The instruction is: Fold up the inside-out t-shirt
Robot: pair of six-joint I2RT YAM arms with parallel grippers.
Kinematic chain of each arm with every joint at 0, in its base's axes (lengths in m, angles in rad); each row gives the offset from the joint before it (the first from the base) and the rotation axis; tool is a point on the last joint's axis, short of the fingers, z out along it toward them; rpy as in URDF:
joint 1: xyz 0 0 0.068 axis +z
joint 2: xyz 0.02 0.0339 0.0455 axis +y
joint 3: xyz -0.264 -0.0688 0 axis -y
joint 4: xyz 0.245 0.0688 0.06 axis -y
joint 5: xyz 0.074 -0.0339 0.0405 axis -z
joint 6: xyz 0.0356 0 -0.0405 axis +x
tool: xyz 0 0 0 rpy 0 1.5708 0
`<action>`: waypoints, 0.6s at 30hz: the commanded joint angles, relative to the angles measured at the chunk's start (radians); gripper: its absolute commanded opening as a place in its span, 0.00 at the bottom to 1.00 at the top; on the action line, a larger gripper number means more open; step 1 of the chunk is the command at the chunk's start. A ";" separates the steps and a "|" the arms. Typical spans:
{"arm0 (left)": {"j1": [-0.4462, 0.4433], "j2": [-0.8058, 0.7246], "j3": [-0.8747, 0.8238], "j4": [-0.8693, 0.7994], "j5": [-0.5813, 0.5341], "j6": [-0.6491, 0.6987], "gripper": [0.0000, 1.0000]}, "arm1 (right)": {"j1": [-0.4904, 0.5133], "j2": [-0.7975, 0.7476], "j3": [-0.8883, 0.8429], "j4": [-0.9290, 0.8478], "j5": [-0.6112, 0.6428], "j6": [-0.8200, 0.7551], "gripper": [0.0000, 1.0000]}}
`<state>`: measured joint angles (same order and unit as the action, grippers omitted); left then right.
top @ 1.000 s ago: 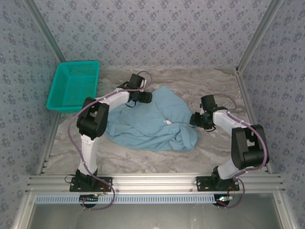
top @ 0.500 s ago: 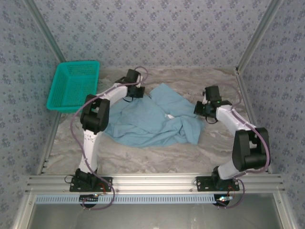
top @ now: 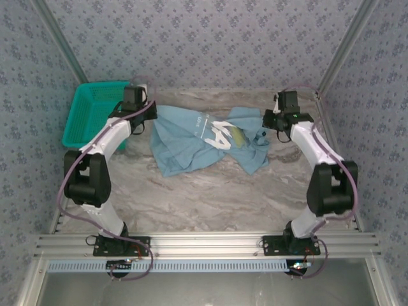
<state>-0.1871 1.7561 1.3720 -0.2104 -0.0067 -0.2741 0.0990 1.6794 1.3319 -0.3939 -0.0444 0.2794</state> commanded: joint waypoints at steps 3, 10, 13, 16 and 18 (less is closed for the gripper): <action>0.015 -0.006 -0.053 0.032 0.030 -0.043 0.00 | -0.022 0.213 0.215 -0.106 0.050 -0.040 0.29; -0.003 -0.036 -0.096 0.059 0.126 -0.088 0.00 | 0.023 0.007 -0.043 -0.092 0.115 -0.050 0.57; -0.015 -0.035 -0.090 0.055 0.137 -0.086 0.00 | 0.044 -0.105 -0.200 -0.093 0.081 -0.030 0.61; -0.022 -0.042 -0.088 0.049 0.142 -0.083 0.00 | 0.059 -0.145 -0.295 -0.109 -0.007 0.009 0.62; -0.025 -0.048 -0.091 0.052 0.145 -0.085 0.00 | 0.081 -0.145 -0.347 -0.105 -0.036 0.030 0.63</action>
<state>-0.2058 1.7584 1.2800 -0.1787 0.1131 -0.3462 0.1619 1.5230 1.0500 -0.4698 -0.0216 0.2649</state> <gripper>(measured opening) 0.041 0.632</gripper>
